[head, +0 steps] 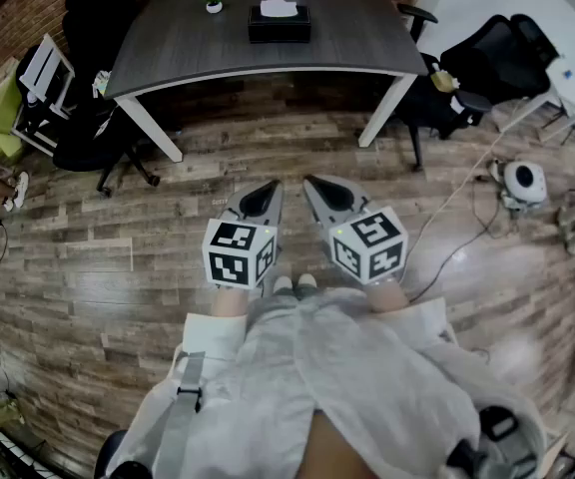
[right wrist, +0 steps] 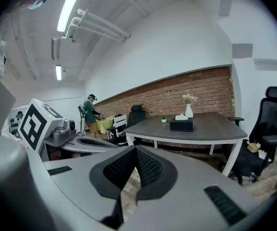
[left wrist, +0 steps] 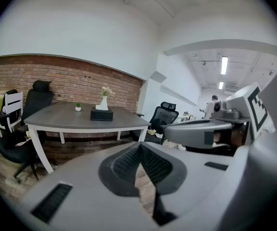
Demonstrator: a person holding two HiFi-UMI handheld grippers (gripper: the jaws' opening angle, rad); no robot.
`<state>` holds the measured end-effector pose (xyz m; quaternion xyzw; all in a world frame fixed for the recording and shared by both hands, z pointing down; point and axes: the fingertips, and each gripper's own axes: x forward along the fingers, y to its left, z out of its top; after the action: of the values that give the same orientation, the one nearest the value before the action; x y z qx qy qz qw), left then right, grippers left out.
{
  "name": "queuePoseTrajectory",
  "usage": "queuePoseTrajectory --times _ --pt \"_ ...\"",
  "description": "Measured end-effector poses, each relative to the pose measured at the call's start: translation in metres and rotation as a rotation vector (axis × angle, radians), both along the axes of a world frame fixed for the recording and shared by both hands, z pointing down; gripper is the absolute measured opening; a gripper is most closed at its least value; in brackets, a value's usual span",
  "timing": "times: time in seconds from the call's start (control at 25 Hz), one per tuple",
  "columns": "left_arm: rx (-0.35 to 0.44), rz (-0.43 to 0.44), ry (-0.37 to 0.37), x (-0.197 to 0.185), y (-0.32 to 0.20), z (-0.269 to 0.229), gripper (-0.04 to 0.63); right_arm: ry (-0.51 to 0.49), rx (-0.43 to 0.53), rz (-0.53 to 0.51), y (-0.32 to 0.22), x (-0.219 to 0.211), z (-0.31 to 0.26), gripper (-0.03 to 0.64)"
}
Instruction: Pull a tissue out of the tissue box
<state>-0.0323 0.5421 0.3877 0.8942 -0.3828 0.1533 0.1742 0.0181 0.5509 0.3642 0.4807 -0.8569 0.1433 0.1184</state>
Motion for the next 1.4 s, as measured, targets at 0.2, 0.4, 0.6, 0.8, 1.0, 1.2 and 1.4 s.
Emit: queuePoseTrajectory --times 0.2,0.4,0.6,0.8,1.0,1.2,1.4 --pt "-0.012 0.006 0.018 0.006 -0.009 0.001 0.005 0.002 -0.01 -0.015 -0.006 -0.005 0.003 0.003" --pt "-0.025 -0.001 0.023 0.005 -0.016 0.004 0.005 0.008 -0.018 -0.005 -0.013 -0.001 0.006 0.003" --pt "-0.032 0.006 0.028 0.002 -0.02 0.006 0.005 -0.01 -0.018 0.013 -0.019 0.003 0.008 0.003" --pt "-0.014 0.046 0.077 0.006 -0.021 0.003 0.005 -0.128 0.028 -0.005 -0.025 -0.001 -0.005 0.003" --pt "0.036 0.073 0.119 -0.002 -0.025 -0.009 0.005 -0.135 0.082 0.049 -0.033 0.005 -0.012 0.003" --pt "0.077 -0.001 0.082 -0.021 -0.04 -0.009 0.005 -0.08 0.053 0.053 -0.033 -0.001 -0.004 0.006" --pt "0.062 0.005 0.086 -0.03 -0.04 -0.007 0.006 -0.098 0.03 0.05 -0.033 -0.004 0.002 0.006"
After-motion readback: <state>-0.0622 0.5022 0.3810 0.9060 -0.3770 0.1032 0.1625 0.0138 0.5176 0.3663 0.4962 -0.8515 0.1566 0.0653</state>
